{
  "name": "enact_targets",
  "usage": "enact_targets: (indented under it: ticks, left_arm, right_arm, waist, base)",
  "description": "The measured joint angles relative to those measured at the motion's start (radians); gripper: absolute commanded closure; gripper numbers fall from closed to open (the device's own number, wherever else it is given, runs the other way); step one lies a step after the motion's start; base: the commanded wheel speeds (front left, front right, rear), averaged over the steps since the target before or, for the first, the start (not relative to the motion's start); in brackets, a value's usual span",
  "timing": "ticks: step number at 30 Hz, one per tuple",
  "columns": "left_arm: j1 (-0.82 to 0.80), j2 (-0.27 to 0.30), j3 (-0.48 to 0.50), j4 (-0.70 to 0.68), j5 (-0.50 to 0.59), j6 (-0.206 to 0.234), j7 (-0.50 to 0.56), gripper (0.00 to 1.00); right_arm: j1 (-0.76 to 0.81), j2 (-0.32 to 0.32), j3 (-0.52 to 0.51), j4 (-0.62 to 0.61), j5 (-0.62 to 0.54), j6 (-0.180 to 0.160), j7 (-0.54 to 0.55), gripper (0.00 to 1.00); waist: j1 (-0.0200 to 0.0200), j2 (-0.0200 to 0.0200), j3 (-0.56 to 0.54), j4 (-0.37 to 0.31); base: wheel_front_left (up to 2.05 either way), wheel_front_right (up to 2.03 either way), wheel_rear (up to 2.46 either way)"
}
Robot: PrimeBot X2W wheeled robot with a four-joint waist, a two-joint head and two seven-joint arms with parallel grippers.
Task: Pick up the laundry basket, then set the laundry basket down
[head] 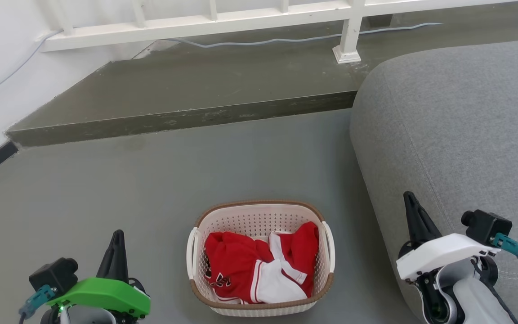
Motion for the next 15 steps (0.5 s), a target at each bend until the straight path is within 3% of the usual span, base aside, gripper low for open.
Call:
enact_targets:
  ticks: [15]
  left_arm:
    - [-0.002,0.000,0.035,0.000,-0.150,-0.016,0.053,1.00]
  right_arm:
    - [0.000,0.011,-0.060,-0.002,0.155,0.025,0.049,1.00]
  waist:
    - [0.0000,0.0000,-0.003,0.013]
  base:
    - [0.00,0.00,0.00]
